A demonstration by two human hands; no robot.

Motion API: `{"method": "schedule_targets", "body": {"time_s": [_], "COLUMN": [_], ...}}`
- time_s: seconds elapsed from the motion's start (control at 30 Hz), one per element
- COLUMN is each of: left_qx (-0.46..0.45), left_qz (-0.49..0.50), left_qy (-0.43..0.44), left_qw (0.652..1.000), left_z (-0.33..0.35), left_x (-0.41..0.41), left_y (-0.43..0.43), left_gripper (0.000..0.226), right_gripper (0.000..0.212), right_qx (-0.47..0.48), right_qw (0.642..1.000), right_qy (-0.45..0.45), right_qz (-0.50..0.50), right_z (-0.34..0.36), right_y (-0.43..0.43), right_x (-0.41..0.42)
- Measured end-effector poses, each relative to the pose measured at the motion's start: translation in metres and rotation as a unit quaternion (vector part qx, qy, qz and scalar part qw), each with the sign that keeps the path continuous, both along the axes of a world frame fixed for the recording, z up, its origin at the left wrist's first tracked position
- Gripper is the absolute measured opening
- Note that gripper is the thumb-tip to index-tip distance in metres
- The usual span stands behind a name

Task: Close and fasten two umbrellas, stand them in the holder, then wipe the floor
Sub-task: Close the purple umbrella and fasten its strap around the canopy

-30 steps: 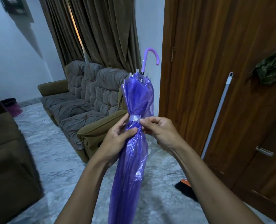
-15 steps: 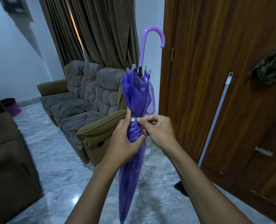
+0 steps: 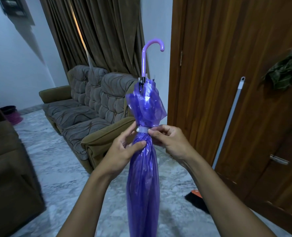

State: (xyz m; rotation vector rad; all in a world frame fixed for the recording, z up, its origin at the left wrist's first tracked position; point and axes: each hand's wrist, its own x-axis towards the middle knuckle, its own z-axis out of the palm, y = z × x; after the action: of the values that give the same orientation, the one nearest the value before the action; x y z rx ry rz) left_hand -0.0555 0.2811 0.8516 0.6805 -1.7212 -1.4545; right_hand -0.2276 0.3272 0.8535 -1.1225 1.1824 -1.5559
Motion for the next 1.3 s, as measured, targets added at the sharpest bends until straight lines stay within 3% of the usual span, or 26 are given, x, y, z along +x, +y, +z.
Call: {"method": "schedule_targets", "body": {"time_s": [0.1,0.23,0.37,0.57,0.8,1.03,1.1,1.2,1.3], "left_qx": [-0.011,-0.129,-0.207,-0.215,-0.082,-0.006,-0.025,-0.081,-0.166], "left_qz": [0.015,0.158,0.123,0.114,0.083,0.048,0.054,0.096,0.164], "left_qy": [-0.054,-0.097,-0.113,-0.148,-0.010,0.041,0.004,-0.110,-0.251], "left_qw": [0.998,0.974,0.964,0.959,0.993,0.998,0.998,0.986,0.939], "left_z": [0.000,0.000,0.000,-0.004,0.001,-0.007,-0.001,0.007,0.010], "left_x": [0.004,-0.004,-0.014,-0.017,-0.006,-0.006,-0.008,-0.013,-0.014], "left_y": [-0.006,-0.005,0.006,0.011,0.005,0.002,0.002,0.003,0.004], "left_gripper": [0.069,0.050,0.065,0.083,0.071,0.061,0.060,0.077,0.089], "right_gripper": [0.001,0.012,0.004,0.007,0.003,0.020,0.008,0.008,0.008], "right_qx": [0.008,-0.003,-0.003,0.000,-0.020,0.007,0.006,0.019,0.030], "right_qw": [0.999,0.996,0.992,0.988,0.996,0.997,0.994,0.992,0.991], "right_qy": [-0.046,-0.044,-0.026,0.063,-0.040,-0.071,-0.102,-0.103,-0.089], "right_qz": [-0.013,-0.079,-0.121,-0.142,-0.078,-0.031,-0.035,-0.069,-0.098], "right_z": [0.001,0.001,0.002,0.000,-0.002,-0.004,-0.003,-0.002,-0.002], "right_y": [0.002,-0.004,-0.005,-0.004,-0.004,-0.005,-0.007,-0.007,-0.007], "right_x": [0.004,0.007,0.016,0.015,0.011,0.008,0.010,0.015,0.015]}}
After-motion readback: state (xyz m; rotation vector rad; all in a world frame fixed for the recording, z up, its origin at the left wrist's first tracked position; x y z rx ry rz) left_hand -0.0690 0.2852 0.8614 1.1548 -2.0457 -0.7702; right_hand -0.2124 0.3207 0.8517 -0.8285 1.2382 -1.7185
